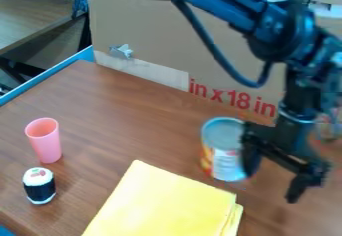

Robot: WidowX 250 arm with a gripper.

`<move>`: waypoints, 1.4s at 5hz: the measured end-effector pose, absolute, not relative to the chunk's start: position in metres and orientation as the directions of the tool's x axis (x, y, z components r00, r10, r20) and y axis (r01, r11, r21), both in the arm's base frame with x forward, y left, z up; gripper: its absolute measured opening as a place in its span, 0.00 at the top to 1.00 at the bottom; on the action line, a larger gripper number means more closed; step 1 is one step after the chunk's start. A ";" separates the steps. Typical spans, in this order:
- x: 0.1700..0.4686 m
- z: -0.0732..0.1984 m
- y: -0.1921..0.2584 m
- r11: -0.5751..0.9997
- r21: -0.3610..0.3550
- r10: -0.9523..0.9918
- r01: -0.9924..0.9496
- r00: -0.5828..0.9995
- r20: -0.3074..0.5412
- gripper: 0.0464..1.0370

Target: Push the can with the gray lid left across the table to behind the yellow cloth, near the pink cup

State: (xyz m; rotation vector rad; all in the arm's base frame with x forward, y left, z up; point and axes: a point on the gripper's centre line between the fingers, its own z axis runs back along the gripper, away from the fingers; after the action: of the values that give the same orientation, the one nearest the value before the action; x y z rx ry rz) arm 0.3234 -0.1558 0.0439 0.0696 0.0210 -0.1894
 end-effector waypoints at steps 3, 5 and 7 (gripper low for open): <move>0.342 0.040 -0.033 0.985 0.172 -0.007 0.019 0.997 -0.071 0.04; 0.332 0.048 0.033 0.980 0.166 0.123 -0.111 0.990 -0.061 0.04; 0.320 0.076 0.032 0.991 0.086 0.098 -0.099 0.995 0.018 0.04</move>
State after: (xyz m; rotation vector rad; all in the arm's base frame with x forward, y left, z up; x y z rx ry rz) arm 0.3196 0.0325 0.0758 0.0871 -0.0135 0.0992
